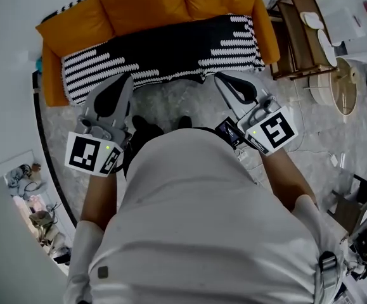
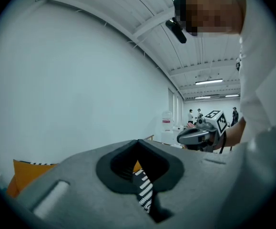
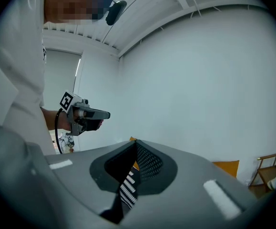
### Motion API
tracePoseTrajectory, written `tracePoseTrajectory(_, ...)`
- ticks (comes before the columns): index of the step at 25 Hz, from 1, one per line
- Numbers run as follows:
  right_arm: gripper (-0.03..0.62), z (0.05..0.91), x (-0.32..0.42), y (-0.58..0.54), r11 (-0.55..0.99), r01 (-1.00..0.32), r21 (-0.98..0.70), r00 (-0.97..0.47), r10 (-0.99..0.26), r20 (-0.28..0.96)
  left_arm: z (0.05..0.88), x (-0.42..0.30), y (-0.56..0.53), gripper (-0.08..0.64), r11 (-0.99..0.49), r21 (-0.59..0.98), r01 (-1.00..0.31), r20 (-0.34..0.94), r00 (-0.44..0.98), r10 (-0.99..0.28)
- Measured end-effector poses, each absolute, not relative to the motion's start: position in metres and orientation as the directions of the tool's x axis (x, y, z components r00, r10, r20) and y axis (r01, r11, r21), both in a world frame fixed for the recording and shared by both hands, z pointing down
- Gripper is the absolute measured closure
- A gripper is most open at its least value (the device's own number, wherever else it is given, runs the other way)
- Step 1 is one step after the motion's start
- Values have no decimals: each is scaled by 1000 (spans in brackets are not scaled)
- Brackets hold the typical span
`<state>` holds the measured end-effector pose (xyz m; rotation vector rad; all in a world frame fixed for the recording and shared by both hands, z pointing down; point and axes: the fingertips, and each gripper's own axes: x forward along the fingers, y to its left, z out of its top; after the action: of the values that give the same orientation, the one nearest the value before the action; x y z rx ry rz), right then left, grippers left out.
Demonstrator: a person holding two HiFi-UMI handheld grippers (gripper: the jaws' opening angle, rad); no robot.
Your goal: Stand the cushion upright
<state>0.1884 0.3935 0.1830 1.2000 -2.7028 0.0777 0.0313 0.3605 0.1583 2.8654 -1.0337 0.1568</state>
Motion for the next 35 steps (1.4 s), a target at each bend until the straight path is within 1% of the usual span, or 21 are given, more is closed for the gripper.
tracePoseTrajectory(5, 581, 181, 169, 400, 698, -715, 47, -680, -709, 186, 154, 22, 368, 557, -757, 45, -652, 122, 756, -643)
tracePoseTrajectory(16, 581, 177, 131, 403, 721, -693, 24, -709, -687, 159, 154, -8, 380, 557, -734, 59, -676, 118, 735, -668)
tracePoseTrajectory(28, 581, 179, 122, 405, 736, -676, 33, -722, -671, 168, 156, -17, 388, 555, -720, 67, -691, 118, 722, -682)
tracePoseTrajectory(35, 581, 180, 128, 408, 744, -668, 27, -729, -662, 173, 158, -9, 391, 557, -713, 74, -697, 116, 716, -688)
